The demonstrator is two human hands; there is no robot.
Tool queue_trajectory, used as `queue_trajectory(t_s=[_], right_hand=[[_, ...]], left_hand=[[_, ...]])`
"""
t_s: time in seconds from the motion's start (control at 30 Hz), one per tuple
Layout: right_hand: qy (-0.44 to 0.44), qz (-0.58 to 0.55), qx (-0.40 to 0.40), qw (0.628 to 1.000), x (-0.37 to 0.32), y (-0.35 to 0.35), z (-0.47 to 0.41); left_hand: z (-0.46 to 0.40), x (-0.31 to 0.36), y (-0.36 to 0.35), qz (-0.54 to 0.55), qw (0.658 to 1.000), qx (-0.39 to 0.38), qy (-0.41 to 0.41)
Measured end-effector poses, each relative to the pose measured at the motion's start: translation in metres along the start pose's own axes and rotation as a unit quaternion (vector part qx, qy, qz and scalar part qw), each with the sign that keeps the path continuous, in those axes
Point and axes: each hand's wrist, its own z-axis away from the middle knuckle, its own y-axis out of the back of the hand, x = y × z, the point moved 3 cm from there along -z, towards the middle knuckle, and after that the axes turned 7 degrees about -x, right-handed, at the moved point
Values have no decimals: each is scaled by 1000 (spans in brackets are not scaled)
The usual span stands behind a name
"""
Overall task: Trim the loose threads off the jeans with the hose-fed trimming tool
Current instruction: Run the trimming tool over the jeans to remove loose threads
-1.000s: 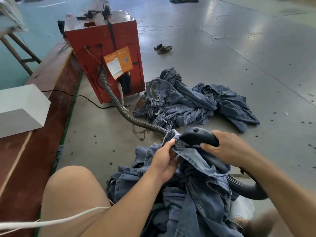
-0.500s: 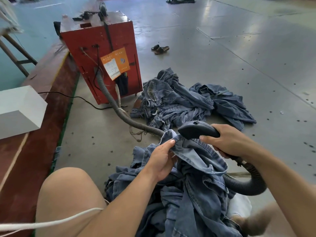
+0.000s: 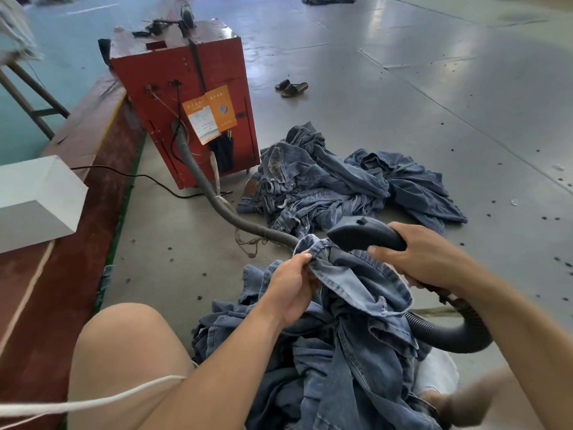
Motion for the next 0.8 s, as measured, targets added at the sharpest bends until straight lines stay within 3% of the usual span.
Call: queue_trajectory(t_s=[0.1,0.17,0.33,0.43,0.5,0.63,0.7,0.8], right_hand=[[-2,0,-57,998,-2,-4,1],[12,17,-34,999,-8,-8,-3],[0,-4,49,999,-1,1,-6],[-6,-71,-22,997,6,6,0],[0,-25,-50,998,3,-2,-3],[-25,45,74,996,-1,-8,-17],[-56,-33,128,990,5,0,-17],[-57,-174,116,976,8,0,-13]], left_hand=[[2,-5,-3,-21,999,-35,20],[3,-8,-5,-28,998,-53,33],[0,0,2,15,1000,12,16],[0,2,2,29,999,22,18],[3,-2,-3,6,999,4,34],[7,-10,-12,-12,998,-29,59],[5,-6,-12,5,999,-5,40],[1,-1,-4,17,999,42,7]])
